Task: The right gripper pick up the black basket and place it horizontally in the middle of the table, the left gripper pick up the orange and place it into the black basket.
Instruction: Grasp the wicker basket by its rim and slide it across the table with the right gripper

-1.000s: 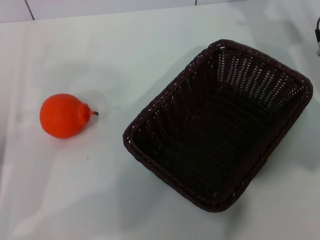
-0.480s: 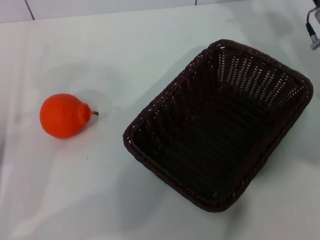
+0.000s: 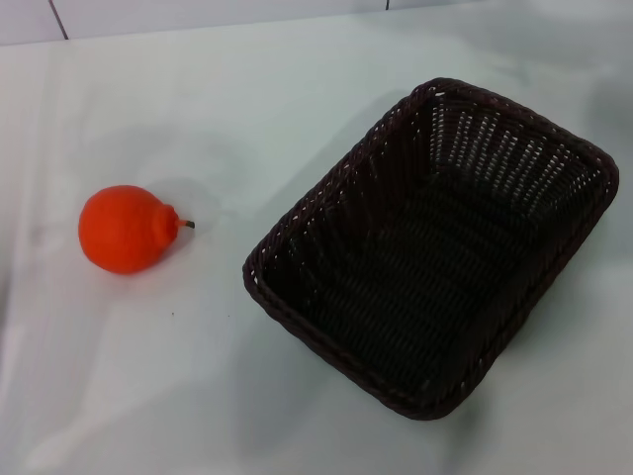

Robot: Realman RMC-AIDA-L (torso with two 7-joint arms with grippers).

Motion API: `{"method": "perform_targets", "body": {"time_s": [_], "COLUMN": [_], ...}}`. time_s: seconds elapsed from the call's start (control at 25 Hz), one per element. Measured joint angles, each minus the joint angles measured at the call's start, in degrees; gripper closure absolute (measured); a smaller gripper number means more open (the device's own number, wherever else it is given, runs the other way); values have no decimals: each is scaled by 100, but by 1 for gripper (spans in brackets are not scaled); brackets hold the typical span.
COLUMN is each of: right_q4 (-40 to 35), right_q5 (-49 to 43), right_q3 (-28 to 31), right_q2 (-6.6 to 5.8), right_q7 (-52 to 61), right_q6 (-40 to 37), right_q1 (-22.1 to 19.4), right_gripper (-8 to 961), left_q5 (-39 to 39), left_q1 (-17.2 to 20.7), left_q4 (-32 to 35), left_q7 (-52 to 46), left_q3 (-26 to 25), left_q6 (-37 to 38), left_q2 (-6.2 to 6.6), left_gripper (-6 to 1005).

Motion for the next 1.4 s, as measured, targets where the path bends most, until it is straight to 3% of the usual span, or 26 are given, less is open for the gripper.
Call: {"method": "perform_targets", "body": {"time_s": [0.08,0.24,0.52,0.88,1.12,1.4], "right_q4": [-592,-1466,-1680,-1596,-942,-385], "right_q5": [-957,-2228,-3739,-4315,-4515,-4519], "right_q3": [79,153,26,-381,-495,-465], "right_q2": [-69,-52,82,215,259,343], "right_q7": [820,1514,1735,1654,1444,979], "right_q6": [576,1415,2088,1894,1540,1186], "right_q1": [148,426,875,943,998,996], "right_gripper": [87,87,86,86,87,214], "left_q5": [0,0,-31,-53,-53,-53], "left_q1": [-2,-22,-33,-16,-20,-57], "left_q4": [1,1,1,19,34,36], "left_q7": [4,8,-11,-20,-21,-39], "left_q3": [2,2,-6,-18,-32,-43], "left_q6": [6,54,216,228,222,227], "left_q2": [0,0,0,-6,-9,-9], "left_gripper": [61,61,60,60,61,60]}}
